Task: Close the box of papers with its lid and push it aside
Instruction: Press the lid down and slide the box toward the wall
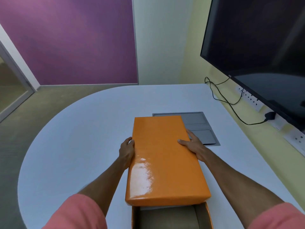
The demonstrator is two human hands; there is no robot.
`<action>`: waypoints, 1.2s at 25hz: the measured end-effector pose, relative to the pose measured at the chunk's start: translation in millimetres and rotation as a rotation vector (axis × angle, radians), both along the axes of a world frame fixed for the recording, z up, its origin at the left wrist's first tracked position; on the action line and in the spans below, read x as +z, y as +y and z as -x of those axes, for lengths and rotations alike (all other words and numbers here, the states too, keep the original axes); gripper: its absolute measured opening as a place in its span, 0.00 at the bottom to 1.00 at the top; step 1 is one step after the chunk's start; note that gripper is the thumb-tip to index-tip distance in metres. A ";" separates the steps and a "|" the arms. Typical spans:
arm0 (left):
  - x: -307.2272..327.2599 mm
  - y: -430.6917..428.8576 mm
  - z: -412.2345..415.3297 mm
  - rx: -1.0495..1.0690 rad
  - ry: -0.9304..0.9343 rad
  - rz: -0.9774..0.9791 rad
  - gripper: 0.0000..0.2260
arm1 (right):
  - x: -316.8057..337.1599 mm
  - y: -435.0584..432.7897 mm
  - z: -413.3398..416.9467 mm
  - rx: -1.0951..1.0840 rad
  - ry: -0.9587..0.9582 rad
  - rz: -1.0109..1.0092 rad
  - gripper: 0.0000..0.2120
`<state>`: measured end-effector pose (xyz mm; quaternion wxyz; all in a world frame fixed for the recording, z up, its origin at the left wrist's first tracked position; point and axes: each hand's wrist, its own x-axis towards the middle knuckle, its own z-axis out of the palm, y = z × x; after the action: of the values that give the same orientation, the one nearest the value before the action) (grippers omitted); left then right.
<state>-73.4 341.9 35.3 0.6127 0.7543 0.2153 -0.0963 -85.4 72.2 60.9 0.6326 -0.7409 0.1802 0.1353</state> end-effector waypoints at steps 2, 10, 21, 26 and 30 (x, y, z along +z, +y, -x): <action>-8.6 -2.4 0.8 -0.010 0.032 -0.016 0.21 | -6.2 -2.6 -2.1 0.005 0.023 0.012 0.35; -20.4 -8.1 28.0 0.011 0.049 -0.024 0.21 | -25.7 -10.5 18.2 0.007 0.049 0.000 0.36; -23.4 -7.2 76.2 -0.028 0.044 -0.044 0.21 | -21.0 -7.1 67.8 0.022 0.045 0.028 0.36; -20.7 -9.0 102.2 -0.116 0.023 -0.121 0.22 | -16.0 2.5 98.5 -0.003 0.015 0.208 0.34; -23.9 -7.0 131.0 -0.186 -0.035 -0.184 0.22 | -20.1 13.2 130.2 0.021 -0.019 0.407 0.35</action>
<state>-204.4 334.9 11.4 0.5332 0.8255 0.1418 -0.1193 -215.6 85.3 40.9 0.4700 -0.8567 0.1899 0.0956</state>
